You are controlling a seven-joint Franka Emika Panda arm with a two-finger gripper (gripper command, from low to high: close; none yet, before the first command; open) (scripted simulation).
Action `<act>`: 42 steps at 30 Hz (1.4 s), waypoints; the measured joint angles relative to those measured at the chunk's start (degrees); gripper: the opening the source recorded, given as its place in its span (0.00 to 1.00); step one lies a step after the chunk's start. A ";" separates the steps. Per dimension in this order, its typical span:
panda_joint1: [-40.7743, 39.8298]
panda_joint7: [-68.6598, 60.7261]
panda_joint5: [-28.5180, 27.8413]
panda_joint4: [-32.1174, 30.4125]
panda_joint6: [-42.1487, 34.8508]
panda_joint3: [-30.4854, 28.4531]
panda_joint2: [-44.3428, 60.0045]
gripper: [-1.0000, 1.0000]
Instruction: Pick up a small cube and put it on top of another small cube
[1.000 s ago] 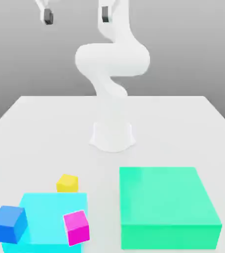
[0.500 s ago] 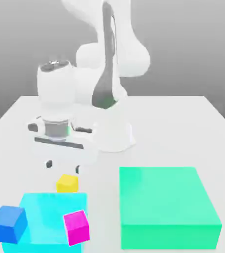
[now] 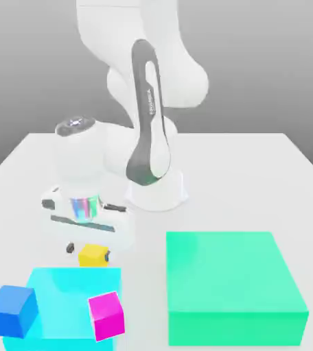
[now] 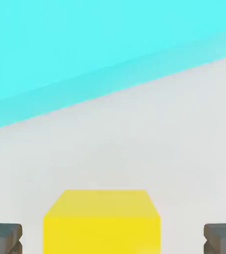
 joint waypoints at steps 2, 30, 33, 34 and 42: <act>-1.25 0.19 0.18 -0.03 1.56 1.52 1.79 0.50; 3.42 12.20 -16.48 -3.23 -12.08 -7.76 -15.07 0.00; 2.31 16.26 -19.39 -1.24 -14.96 -7.52 -15.88 0.00; 1.85 18.17 -20.28 0.55 -16.38 -7.39 -15.55 0.00; 2.47 30.84 -21.06 16.97 -28.54 -7.84 -11.45 0.00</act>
